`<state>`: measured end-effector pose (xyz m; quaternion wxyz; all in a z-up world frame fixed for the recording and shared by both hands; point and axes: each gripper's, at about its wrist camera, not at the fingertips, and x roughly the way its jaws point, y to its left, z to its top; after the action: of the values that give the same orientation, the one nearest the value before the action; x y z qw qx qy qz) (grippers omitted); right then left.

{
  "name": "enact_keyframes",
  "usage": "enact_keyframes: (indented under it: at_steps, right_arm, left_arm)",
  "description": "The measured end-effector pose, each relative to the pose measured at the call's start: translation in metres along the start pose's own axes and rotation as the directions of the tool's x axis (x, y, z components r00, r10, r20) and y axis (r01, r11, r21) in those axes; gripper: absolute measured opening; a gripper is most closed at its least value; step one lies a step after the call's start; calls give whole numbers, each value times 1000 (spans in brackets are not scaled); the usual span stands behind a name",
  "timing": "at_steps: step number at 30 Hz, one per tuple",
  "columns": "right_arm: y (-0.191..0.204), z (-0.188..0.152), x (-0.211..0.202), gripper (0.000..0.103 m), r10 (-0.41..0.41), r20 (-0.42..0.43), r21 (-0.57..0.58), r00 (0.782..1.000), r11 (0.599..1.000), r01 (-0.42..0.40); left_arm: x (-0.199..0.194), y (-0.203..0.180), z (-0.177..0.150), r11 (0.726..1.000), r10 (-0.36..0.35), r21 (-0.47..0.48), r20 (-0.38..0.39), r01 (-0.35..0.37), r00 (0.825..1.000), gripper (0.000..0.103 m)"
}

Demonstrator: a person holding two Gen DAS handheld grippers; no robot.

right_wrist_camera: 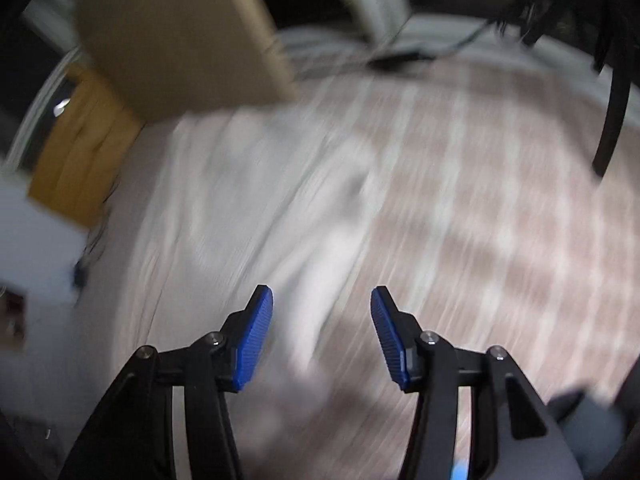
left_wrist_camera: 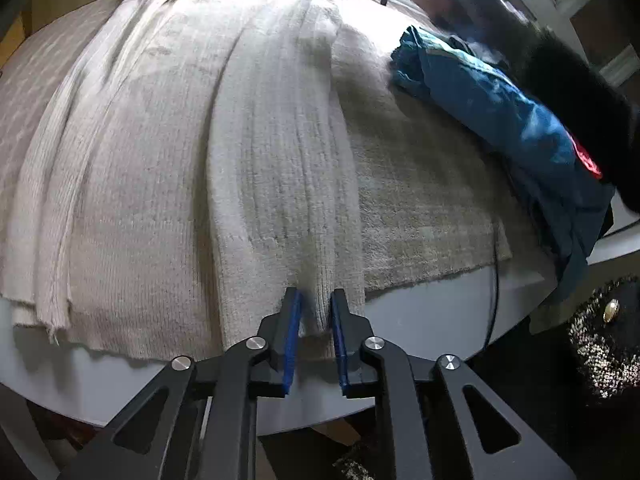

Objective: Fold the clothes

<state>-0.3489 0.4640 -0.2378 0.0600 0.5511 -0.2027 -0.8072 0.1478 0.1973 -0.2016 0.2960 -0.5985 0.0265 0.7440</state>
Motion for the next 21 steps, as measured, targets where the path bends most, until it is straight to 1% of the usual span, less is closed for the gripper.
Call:
enact_keyframes:
  at_steps: [3, 4, 5, 6, 7, 8, 9, 10, 11, 12, 14, 16, 18, 19, 20, 21]
  right_arm:
    - [12, -30, 14, 51, 20, -66, -58, 998, 998, -23]
    - [15, -34, 18, 51, 26, -69, -68, 997, 997, -31]
    - [19, -37, 18, 50, 27, -50, -81, 998, 996, -31]
    - [22, -38, 20, 40, 33, -47, -82, 998, 996, -36]
    - [22, -38, 22, 31, 39, -61, -66, 997, 997, -43]
    - [21, -37, 23, 14, 41, -67, -49, 997, 998, -44]
    - [19, -35, 23, 13, 49, -73, -32, 996, 998, -52]
    - [18, -32, 24, 13, 58, -79, -15, 995, 998, -59]
    - [17, -30, 23, 12, 60, -82, -2, 995, 998, -60]
    - [18, -28, 21, 12, 56, -79, 4, 995, 998, -56]
    - [19, -26, 17, 11, 57, -69, 11, 996, 998, -57]
    - [21, -24, 16, 11, 55, -67, 19, 996, 998, -54]
    - [22, -22, 16, 11, 50, -69, 27, 996, 998, -48]
    - [23, -23, 16, 11, 44, -72, 33, 996, 999, -41]
    - [24, -23, 16, 11, 38, -75, 41, 996, 999, -35]
    - [24, -22, 18, 11, 35, -75, 51, 997, 998, -31]
  left_arm:
    - [-3, 0, -1, 1000, 1, 2, 5, -1, 1000, 12]
    - [-4, -1, -1, 1000, 3, 4, 2, -3, 1000, 11]
    - [-5, -2, -1, 1000, 6, 7, -2, -6, 1000, 11]
    - [-6, -3, -1, 1000, 7, 11, -7, -7, 1000, 10]
    - [-7, -4, 0, 1000, 2, 8, -14, -2, 1000, 8]
    - [-9, -6, 0, 1000, -17, -10, -24, 17, 1000, 9]
    - [-12, -8, 1, 999, -37, -23, -26, 36, 999, 16]
    - [-18, -14, 4, 999, -52, -17, -11, 52, 999, 28]
    - [-20, -19, 8, 999, -47, 1, 8, 47, 999, 35]
    - [-22, -26, 5, 999, -28, 20, 21, 28, 999, 43]
    - [-17, -30, -3, 998, 28, 56, 14, -29, 999, 43]
    - [-8, -32, -10, 994, 65, 85, 0, -64, 998, 42]
    - [-12, -32, -12, 989, 75, 121, 40, -80, 996, 40]
    - [-13, -31, -14, 988, 84, 123, 51, -89, 995, 29]
    - [-15, -27, -14, 990, 80, 108, 54, -85, 995, 21]
    - [-18, -19, -13, 995, 56, 75, 53, -60, 997, 7]
